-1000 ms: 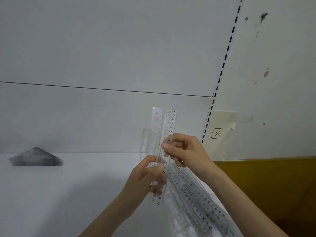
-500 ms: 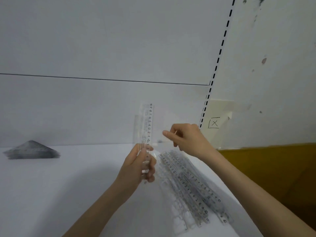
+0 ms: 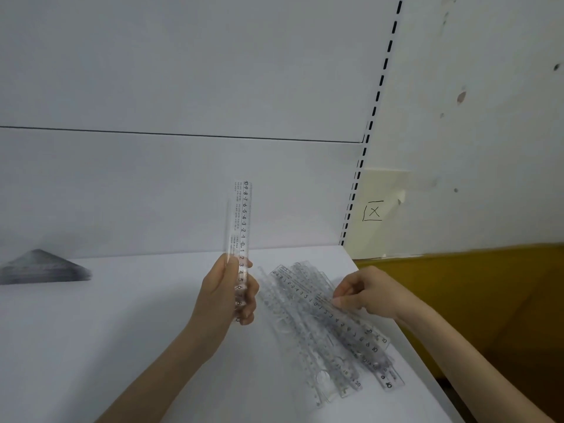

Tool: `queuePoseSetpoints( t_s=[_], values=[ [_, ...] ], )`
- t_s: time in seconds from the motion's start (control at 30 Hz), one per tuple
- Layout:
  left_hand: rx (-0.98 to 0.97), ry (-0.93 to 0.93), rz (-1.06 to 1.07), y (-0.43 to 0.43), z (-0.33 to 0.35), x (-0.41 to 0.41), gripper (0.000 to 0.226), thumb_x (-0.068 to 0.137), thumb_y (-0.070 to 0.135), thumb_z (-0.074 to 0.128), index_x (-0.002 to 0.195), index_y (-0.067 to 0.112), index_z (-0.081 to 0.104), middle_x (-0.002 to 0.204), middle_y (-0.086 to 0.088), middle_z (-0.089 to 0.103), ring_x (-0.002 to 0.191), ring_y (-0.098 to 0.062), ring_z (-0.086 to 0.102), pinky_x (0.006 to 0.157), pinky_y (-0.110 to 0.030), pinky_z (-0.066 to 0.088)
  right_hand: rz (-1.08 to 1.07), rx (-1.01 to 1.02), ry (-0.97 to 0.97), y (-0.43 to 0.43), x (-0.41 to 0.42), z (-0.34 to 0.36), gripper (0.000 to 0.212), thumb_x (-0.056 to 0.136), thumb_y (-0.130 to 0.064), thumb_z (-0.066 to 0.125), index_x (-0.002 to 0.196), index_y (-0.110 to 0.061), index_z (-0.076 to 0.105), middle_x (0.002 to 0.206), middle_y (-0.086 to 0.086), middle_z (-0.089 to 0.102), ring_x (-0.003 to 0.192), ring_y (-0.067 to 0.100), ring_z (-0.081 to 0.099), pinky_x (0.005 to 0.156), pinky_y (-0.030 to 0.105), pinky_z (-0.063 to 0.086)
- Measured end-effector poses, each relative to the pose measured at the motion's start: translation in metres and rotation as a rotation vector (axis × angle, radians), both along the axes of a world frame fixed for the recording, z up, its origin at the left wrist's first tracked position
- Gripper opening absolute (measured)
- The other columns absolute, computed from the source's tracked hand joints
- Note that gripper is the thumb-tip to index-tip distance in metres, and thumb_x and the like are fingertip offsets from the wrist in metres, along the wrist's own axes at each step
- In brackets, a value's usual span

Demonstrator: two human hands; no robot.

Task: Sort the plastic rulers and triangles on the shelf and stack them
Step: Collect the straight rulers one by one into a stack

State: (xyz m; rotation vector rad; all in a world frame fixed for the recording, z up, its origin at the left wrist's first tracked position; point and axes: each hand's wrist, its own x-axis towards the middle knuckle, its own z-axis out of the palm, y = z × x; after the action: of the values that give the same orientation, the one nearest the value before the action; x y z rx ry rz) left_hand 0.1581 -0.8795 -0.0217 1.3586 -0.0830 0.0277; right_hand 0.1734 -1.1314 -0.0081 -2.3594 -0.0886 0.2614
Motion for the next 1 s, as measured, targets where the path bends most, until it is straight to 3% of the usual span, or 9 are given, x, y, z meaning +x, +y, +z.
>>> queuePoseSetpoints(
  t_s=[0.07,0.2,0.27,0.4,0.53,0.7,0.87,1.0],
  values=[
    [0.007,0.006,-0.001,-0.001,0.000,0.000,0.025,0.103,0.021,0.028,0.093,0.005,0.044,0.053,-0.005,0.044,0.034,-0.017,0.031,0.040,-0.020,0.030,-0.013,0.013,0.012,-0.001,0.000,0.001,0.009,0.082,-0.023,0.075,0.074,-0.018,0.073,0.059,-0.009,0.060,0.053,0.003,0.048,0.045,0.011,0.035],
    [0.005,0.004,0.001,0.000,0.001,0.000,0.024,0.103,0.020,0.028,0.093,0.005,0.044,0.053,-0.006,0.044,0.035,-0.017,0.031,0.040,-0.020,0.030,-0.006,-0.038,0.012,0.000,-0.003,0.001,0.028,0.088,-0.030,0.068,0.077,-0.004,0.071,0.059,-0.005,0.060,0.045,0.000,0.045,0.047,0.012,0.037],
    [-0.001,0.002,0.003,0.000,0.001,0.000,0.025,0.103,0.021,0.028,0.093,0.005,0.044,0.053,-0.006,0.044,0.034,-0.017,0.031,0.040,-0.020,0.030,0.013,-0.040,-0.003,0.001,-0.005,0.000,0.028,0.081,-0.039,0.072,0.071,-0.014,0.071,0.057,-0.007,0.062,0.049,0.001,0.048,0.053,0.016,0.041],
    [-0.001,0.011,-0.010,-0.002,0.000,-0.001,0.026,0.103,0.021,0.028,0.092,0.005,0.045,0.054,-0.006,0.044,0.035,-0.017,0.031,0.040,-0.020,0.030,-0.019,-0.037,-0.043,-0.001,-0.004,-0.001,0.012,0.073,-0.034,0.081,0.068,-0.026,0.074,0.064,-0.004,0.068,0.057,0.004,0.052,0.059,0.021,0.045],
    [0.004,0.013,-0.024,-0.003,0.000,-0.002,0.027,0.103,0.022,0.028,0.091,0.005,0.045,0.054,-0.007,0.044,0.036,-0.017,0.032,0.041,-0.020,0.030,-0.123,0.110,-0.031,-0.002,-0.007,0.002,0.010,0.073,-0.025,0.082,0.069,-0.019,0.075,0.059,-0.004,0.061,0.047,-0.001,0.045,0.046,0.013,0.036],
    [0.005,0.005,-0.019,-0.003,0.000,-0.002,0.027,0.103,0.022,0.029,0.091,0.006,0.046,0.053,-0.006,0.045,0.035,-0.018,0.032,0.042,-0.020,0.030,-0.121,0.133,0.041,-0.005,-0.010,0.003,0.015,0.083,-0.022,0.072,0.071,-0.013,0.074,0.057,-0.003,0.057,0.051,0.007,0.043,0.048,0.018,0.034],
    [0.005,0.001,-0.018,-0.003,-0.001,-0.004,0.026,0.103,0.022,0.029,0.092,0.004,0.044,0.053,-0.007,0.046,0.036,-0.018,0.033,0.042,-0.021,0.031,-0.107,0.229,-0.013,-0.003,-0.017,0.014,0.023,0.090,-0.022,0.064,0.070,-0.013,0.071,0.054,-0.006,0.055,0.051,0.007,0.040,0.050,0.019,0.032],
    [-0.031,-0.002,-0.035,-0.003,0.001,-0.006,0.027,0.103,0.023,0.029,0.097,0.001,0.044,0.054,-0.007,0.045,0.035,-0.018,0.033,0.040,-0.020,0.032,-0.046,0.377,-0.088,0.015,-0.030,0.035,0.017,0.094,-0.019,0.058,0.084,-0.009,0.066,0.073,0.001,0.072,0.054,0.009,0.039,0.048,0.014,0.033]
  ],
)
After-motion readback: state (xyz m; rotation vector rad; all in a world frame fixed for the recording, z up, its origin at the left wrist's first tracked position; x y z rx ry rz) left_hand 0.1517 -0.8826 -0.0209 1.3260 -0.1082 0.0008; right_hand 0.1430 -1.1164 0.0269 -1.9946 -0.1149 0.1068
